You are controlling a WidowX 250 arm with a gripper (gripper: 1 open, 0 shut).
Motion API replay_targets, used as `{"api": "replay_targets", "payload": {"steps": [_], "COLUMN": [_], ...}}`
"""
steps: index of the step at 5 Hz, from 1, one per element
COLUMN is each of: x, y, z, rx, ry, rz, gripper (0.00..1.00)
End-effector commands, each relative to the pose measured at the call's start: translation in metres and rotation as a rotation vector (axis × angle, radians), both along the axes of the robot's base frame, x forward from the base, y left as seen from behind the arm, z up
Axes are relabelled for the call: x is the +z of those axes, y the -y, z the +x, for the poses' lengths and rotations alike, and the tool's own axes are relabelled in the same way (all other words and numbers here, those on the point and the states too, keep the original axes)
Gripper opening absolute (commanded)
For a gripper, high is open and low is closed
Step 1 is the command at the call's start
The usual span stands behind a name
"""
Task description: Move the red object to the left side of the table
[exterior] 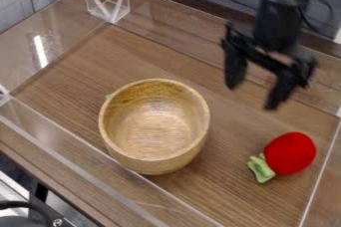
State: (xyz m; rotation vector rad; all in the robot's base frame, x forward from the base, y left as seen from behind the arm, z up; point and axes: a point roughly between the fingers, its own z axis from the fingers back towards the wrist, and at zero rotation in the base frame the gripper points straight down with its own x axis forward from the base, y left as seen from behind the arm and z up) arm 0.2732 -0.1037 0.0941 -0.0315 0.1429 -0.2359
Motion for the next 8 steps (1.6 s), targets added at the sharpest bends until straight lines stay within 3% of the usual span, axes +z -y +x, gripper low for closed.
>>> {"api": "replay_targets", "payload": {"steps": [1,2,5,7,8], "x": [0.0,-0.009,-0.01,-0.011,-0.01], "y": [0.03,0.047,0.052,0.046,0.052], "z": [0.005,0.01,-0.003,-0.018,-0.019], "rx": [-0.072,-0.117,-0.046,0.029,0.019], "ry": [0.05,0.068,0.103,0.159,0.191], "rz": [-0.022,-0.018,0.007,0.033,0.035], "gripper": [1.0,1.0,1.0,1.0,1.0]}}
